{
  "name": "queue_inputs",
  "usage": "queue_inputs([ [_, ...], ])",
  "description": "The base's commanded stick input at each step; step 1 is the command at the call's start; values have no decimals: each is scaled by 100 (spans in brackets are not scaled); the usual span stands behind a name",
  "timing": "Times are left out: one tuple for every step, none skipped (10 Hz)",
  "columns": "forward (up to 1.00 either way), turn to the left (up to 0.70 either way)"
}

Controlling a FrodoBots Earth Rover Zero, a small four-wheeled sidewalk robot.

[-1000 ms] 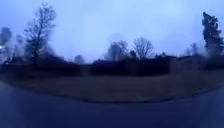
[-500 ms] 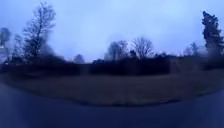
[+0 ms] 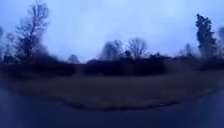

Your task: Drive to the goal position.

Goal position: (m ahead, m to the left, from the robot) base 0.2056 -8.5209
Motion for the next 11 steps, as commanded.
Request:
queue_inputs([
  [0,-45],
  [0,-45],
  [0,-45],
  [0,-45],
  [0,-45],
  [0,-45],
  [0,-45],
  [0,-45],
  [0,-45],
  [0,-45],
  [0,-45],
])
